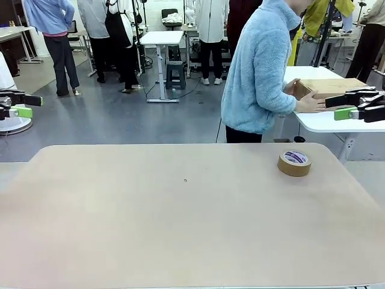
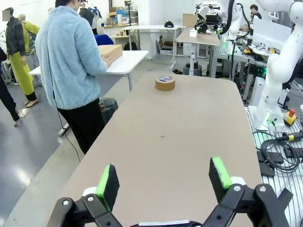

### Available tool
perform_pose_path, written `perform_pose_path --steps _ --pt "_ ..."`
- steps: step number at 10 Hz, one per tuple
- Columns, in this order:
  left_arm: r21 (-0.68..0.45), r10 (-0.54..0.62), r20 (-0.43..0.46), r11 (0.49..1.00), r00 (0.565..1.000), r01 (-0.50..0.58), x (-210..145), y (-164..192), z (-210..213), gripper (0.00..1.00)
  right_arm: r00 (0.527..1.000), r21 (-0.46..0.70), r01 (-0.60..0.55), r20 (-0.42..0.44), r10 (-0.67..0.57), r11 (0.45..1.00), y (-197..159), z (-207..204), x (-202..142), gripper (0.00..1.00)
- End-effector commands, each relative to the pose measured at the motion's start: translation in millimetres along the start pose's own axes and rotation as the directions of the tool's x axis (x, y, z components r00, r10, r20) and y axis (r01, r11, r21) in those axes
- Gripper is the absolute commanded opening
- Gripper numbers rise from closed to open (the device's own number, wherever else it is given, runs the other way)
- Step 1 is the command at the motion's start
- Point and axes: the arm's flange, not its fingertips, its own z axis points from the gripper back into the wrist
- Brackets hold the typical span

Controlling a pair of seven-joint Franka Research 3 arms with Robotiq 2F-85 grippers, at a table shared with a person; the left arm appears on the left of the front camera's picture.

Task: Wrap the clocks to prevent damage.
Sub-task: After the human seals the box with tape, release both hands from the side flaps of the Package Box.

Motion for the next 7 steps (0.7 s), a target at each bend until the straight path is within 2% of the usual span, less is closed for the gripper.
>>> perform_pose_path --steps 1,7 --pt "0.005 -0.004 -0.014 1.0 1.0 0.004 -0.3 0.3 1.1 1.0 1.0 -0.003 0.002 0.004 -0.002 1.0 -1.7 0.3 1.4 1.0" --pt "0.005 -0.004 -0.014 1.0 1.0 0.004 -0.3 0.3 1.1 1.0 1.0 -0.003 0.002 0.004 -0.002 1.0 -1.7 0.3 1.4 1.0"
